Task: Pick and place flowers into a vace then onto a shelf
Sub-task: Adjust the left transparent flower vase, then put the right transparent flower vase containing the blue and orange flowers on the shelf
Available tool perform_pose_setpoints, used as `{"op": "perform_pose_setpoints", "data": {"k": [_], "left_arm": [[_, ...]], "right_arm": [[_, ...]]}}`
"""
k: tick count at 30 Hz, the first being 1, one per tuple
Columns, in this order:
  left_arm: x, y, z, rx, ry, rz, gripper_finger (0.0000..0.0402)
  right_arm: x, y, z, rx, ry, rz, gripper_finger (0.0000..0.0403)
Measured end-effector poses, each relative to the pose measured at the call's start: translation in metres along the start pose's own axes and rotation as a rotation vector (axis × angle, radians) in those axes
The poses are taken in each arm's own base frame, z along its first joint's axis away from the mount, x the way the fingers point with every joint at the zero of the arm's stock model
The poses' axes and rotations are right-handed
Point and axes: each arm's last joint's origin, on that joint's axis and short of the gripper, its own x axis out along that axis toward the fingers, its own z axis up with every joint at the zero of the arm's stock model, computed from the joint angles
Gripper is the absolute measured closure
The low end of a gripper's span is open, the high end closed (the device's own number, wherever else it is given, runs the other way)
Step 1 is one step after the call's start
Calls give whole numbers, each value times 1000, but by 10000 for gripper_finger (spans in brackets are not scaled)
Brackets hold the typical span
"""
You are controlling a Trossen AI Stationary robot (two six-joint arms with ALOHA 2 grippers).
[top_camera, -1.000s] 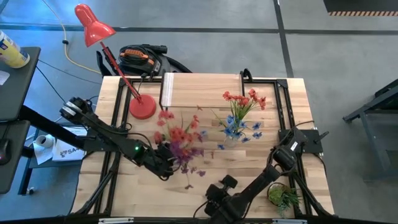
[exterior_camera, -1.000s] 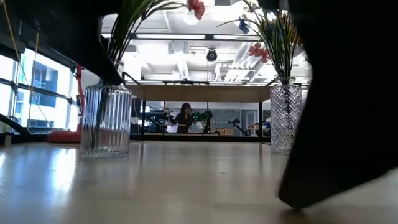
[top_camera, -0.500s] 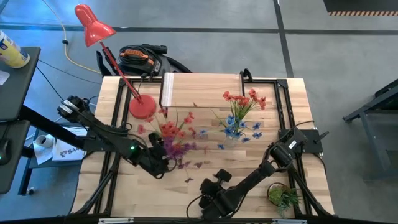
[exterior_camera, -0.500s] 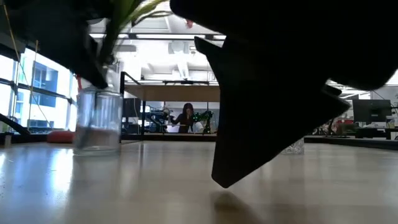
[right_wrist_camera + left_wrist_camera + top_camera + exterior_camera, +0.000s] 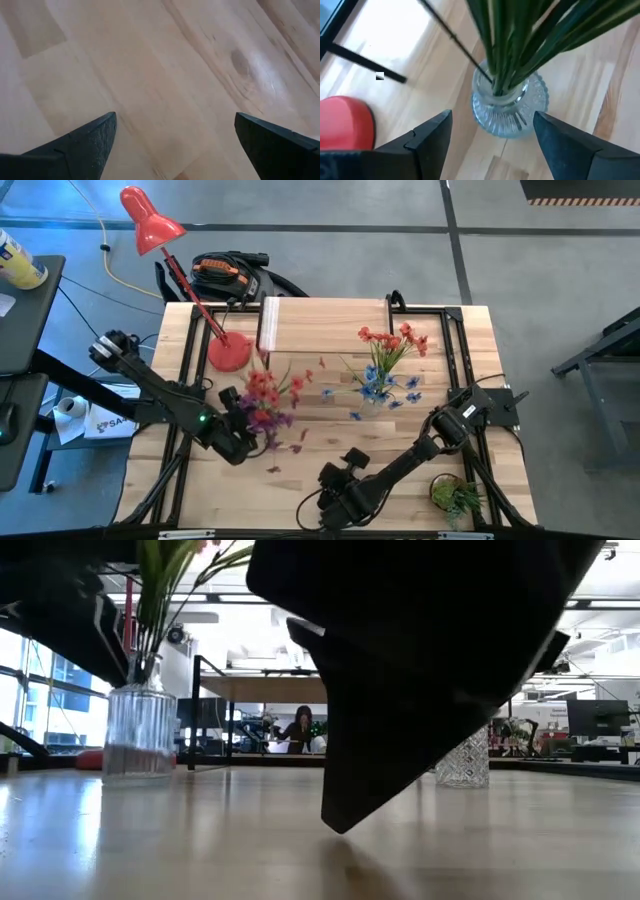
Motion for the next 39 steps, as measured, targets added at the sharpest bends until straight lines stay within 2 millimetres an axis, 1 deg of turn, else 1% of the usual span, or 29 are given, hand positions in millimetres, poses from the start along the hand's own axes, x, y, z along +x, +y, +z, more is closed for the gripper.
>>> {"op": "perform_pose_setpoints", "data": {"k": [3, 8, 14, 19, 21, 25, 27, 32, 35, 39], "left_arm": [[-5, 0, -4, 4, -11, -2, 86], [-8, -2, -6, -46, -19, -13, 87], [-21, -1, -8, -96, -144, -15, 85], [-27, 5, -6, -142, -183, -24, 85], [-28, 7, -6, -134, -173, -26, 85], [-29, 8, -12, -90, -84, -47, 85], [-32, 6, -13, -91, -89, -61, 85], [-54, 7, -6, -127, -229, -90, 85], [-62, 13, -7, -130, -237, -101, 85], [-73, 24, -18, -172, -200, -123, 85]], "right_arm": [[0, 0, 0, 1, 1, 2, 8], [0, 0, 0, 1, 2, 3, 9], [0, 1, 0, -5, 14, 17, 8], [0, 3, 0, -10, 13, 31, 9], [0, 3, 0, -11, 13, 31, 8], [0, 3, 0, -26, 12, 30, 8], [0, 3, 1, -26, 12, 31, 8], [0, 2, 1, -24, 12, 29, 8], [1, 2, 2, -30, 13, 29, 8], [0, 2, 2, -45, 11, 29, 8]]}}
